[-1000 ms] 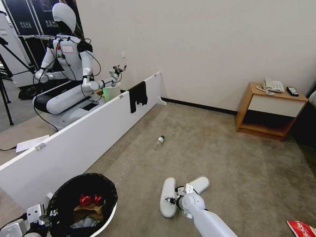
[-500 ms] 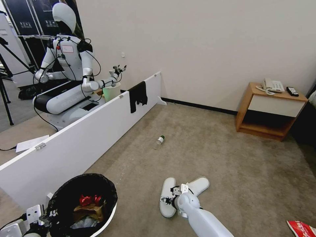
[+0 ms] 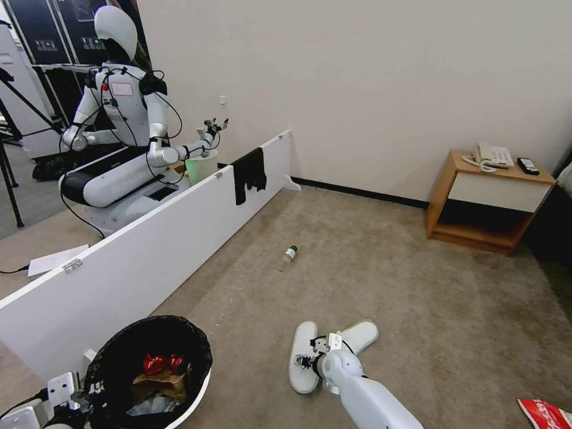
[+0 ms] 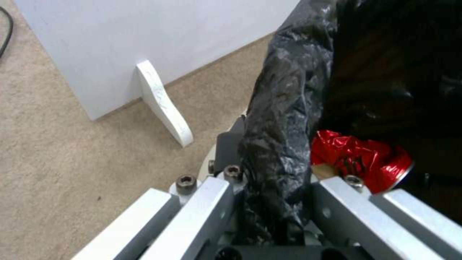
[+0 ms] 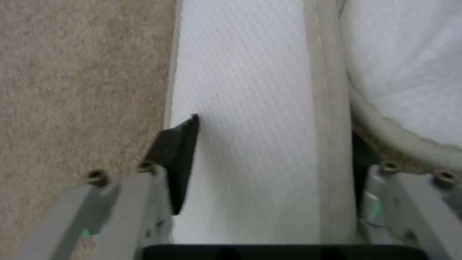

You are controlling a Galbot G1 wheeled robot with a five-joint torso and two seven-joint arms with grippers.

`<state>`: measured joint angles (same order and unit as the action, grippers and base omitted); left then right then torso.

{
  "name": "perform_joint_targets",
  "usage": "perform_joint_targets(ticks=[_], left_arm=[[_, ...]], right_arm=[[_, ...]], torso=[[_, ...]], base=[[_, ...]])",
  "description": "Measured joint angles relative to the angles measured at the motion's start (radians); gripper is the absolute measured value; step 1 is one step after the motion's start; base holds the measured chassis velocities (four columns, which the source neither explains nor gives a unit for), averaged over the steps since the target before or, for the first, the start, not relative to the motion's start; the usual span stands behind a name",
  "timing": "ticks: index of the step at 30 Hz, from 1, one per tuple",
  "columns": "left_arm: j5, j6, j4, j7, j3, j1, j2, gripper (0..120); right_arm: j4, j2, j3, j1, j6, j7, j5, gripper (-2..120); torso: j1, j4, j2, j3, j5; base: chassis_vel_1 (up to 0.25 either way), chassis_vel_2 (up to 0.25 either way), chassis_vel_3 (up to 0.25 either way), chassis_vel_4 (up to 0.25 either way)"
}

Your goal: Pick up the trash bin, then pick up the garbage from the floor and place it into the trash bin.

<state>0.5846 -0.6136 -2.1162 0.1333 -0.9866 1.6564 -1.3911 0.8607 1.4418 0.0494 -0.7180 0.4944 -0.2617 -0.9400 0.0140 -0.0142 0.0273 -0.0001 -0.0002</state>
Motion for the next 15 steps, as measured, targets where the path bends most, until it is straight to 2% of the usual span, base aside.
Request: perform_joint_targets(ticks=[2,3,6,7,12,15], left_arm=[[-0.001,0.0,0.001,0.0,0.0,0.0,0.0,2],[-0.001,0.0,0.001,0.0,0.0,0.0,0.0,2],[-0.002,0.0,0.0,0.0,0.001,0.0,0.0,2],[-0.002,0.0,0.0,0.0,0.001,0.0,0.0,2],[-0.003,0.0,0.0,0.0,0.002,0.001,-0.001,2],[-0.004,-0.002,-0.002,0.001,0.002,0.001,-0.001,2]], right_arm=[[0.008,-0.006,0.005,-0.005,-0.002,0.0,0.002,42],[0.008,-0.006,0.005,-0.005,-0.002,0.0,0.002,42],[0.028,-0.015,0.009,-0.014,-0.003,0.0,0.0,25],[0.028,-0.015,0.009,-0.014,-0.003,0.0,0.0,25],[0.046,-0.027,0.019,-0.026,-0.011,-0.002,0.001,6],[0.054,-0.034,0.03,-0.033,-0.034,-0.002,0.006,3]], torso=[[0.0,0.0005,0.0,0.0,0.0005],[0.0,0.0005,0.0,0.0,0.0005],[0.0,0.0008,0.0,0.0,0.0007],[0.0,0.0008,0.0,0.0,0.0007],[0.0,0.0004,0.0,0.0,0.0005],[0.0,0.0005,0.0,0.0,0.0005]], base=[[0.0,0.0,0.0,0.0],[0.0,0.0,0.0,0.0],[0.0,0.0,0.0,0.0],[0.0,0.0,0.0,0.0],[0.0,0.0,0.0,0.0],[0.0,0.0,0.0,0.0]])
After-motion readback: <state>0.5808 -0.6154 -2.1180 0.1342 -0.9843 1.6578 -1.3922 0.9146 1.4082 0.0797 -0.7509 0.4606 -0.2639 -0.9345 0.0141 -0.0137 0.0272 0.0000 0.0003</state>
